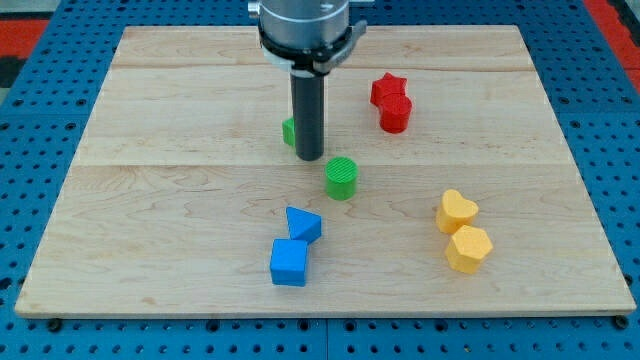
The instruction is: Move the green star to the left of the red star
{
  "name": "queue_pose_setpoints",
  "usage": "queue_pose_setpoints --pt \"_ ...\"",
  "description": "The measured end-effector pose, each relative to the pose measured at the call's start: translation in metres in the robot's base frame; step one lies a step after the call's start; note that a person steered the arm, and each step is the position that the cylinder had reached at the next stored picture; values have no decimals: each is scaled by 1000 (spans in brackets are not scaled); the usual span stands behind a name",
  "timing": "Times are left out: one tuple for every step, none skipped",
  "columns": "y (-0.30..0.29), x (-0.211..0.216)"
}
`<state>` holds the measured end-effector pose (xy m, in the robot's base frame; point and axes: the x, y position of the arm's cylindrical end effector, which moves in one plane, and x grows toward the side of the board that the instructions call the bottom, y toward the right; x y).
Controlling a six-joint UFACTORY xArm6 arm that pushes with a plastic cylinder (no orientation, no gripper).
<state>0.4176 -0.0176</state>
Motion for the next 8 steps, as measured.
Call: queue_pose_setpoints --pt "-5 18" --pt "-46 45" --pt "-72 13" --pt "-64 -37" --pt "-17 -64" --pt "-23 -66" --pt "-61 -54" --pt "-67 -11"
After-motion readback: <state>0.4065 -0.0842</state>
